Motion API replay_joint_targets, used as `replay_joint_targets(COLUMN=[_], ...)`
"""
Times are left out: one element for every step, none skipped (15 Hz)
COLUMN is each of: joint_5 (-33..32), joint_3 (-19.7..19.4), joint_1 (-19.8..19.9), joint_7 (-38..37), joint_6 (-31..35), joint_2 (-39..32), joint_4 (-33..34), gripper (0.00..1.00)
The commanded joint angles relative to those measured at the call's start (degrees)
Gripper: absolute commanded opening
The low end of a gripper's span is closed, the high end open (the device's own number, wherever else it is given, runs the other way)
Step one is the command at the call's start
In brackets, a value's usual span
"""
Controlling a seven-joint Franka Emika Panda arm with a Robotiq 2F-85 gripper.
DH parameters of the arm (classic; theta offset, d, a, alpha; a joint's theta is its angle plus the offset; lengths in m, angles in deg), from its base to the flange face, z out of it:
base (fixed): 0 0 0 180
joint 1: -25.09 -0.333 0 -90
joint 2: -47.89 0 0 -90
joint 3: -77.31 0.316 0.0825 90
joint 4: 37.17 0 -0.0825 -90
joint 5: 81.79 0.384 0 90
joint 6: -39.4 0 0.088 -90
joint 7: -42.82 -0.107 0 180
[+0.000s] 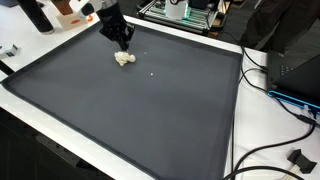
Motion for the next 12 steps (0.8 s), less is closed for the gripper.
replay_joint_targets(joint_5=[-0.4, -0.6, -0.8, -0.9, -1.2, -1.5, -1.7, -2.0, -2.4, -2.8, -3.1, -3.6], joint_3=[0.4, 0.4, 0.3, 0.3, 0.2, 0.1, 0.1, 0.0, -0.1, -0.2, -0.2, -0.3], joint_1=[0.6, 0.5, 0.5, 0.5, 0.4, 0.3, 0.2, 0.1, 0.0, -0.1, -0.2, -0.3], joint_7=[-0.8, -0.8, -1.0, -0.9, -1.2, -1.4, -1.5, -1.7, -2.0, -2.3, -2.7, -3.4], joint_6=[0.4, 0.3, 0.1, -0.1, -0.2, -0.4, -0.6, -0.9, -1.2, -1.6, -1.9, -2.4], joint_2=[-0.1, 0.2, 0.6, 1.2, 1.6, 2.2, 2.7, 3.4, 4.1, 4.8, 5.4, 6.1], joint_4=[-0.5, -0.7, -0.8, -1.0, -1.2, -1.4, -1.5, -1.7, -1.8, -1.8, -1.9, -1.9], gripper=[0.03, 0.03, 0.03, 0.03, 0.03, 0.03, 0.03, 0.03, 0.03, 0.03, 0.03, 0.03])
